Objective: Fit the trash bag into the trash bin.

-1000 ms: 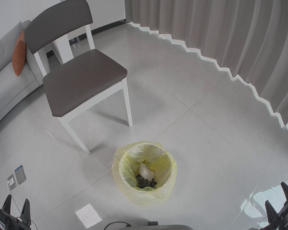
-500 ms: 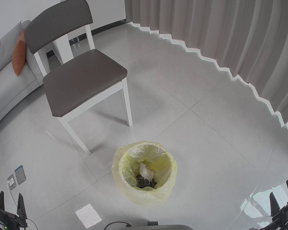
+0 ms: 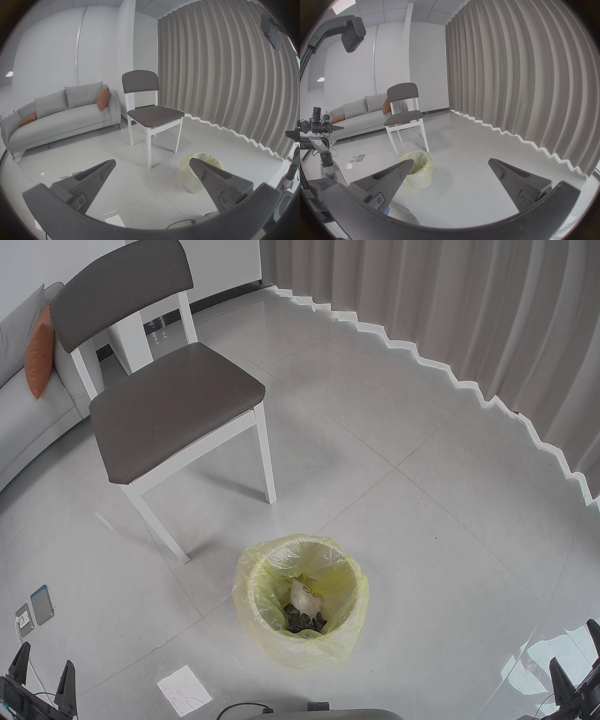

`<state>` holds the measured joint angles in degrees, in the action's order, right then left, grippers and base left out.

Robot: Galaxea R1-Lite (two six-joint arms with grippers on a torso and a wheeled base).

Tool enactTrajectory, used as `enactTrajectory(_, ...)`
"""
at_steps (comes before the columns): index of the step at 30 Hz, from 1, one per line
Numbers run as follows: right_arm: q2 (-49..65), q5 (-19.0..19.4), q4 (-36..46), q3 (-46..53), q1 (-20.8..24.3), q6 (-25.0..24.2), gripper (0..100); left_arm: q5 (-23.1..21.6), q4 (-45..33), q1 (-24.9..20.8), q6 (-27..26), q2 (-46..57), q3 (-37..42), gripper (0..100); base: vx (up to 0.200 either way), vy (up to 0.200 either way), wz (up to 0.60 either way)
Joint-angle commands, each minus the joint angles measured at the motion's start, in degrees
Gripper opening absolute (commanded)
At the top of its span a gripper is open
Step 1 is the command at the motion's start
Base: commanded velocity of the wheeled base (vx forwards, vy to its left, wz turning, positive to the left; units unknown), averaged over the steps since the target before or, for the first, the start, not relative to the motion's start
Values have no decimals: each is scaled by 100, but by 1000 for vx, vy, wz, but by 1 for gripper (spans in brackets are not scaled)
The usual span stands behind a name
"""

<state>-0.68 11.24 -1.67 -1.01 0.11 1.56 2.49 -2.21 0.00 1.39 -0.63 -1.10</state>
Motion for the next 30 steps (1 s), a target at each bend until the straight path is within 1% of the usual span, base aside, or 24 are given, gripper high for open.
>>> enactTrajectory(1,16,36,0,5,-2,-24,100,-3,10,0,2,37,39,100,0,0,0)
enactTrajectory(5,7,212,-18,22,7,-42,100,6,19,0,37,37,39,100,0,0,0)
enactTrajectory(6,16,309,35,-4,-2,-191,100,6,27,0,46,37,39,100,0,0,0)
enactTrajectory(8,16,309,62,-4,-2,-200,100,15,80,0,54,37,57,100,0,0,0)
enactTrajectory(9,16,238,62,-4,-11,-209,100,15,89,0,54,37,57,100,0,0,0)
enactTrajectory(11,16,-34,62,-4,-20,-209,100,15,98,9,63,37,57,100,0,0,0)
enactTrajectory(12,16,-764,88,-13,-20,-174,100,15,98,9,63,37,57,100,0,0,0)
enactTrajectory(13,16,-887,88,-13,-20,-165,100,15,98,9,63,37,57,100,0,0,0)
enactTrajectory(14,16,-1423,141,101,-20,-59,100,15,106,9,63,37,66,100,0,0,0)
enactTrajectory(17,16,-1282,167,101,-20,-253,100,15,106,9,54,37,66,100,0,0,0)
enactTrajectory(19,16,-1247,176,101,-11,-138,100,-3,98,0,37,37,57,100,0,0,0)
enactTrajectory(22,-20,-1133,149,101,15,-77,100,-3,98,9,160,37,48,100,0,0,0)
enactTrajectory(25,16,-1142,149,101,-2,-138,100,24,238,0,177,46,92,100,0,0,0)
enactTrajectory(27,16,-1300,141,101,-2,-341,100,33,247,9,125,46,101,100,0,0,0)
enactTrajectory(29,16,-1449,132,101,-11,-420,100,24,238,9,54,46,101,100,0,0,0)
enactTrajectory(30,16,-1370,132,101,-11,-323,100,24,238,9,46,46,101,100,0,0,0)
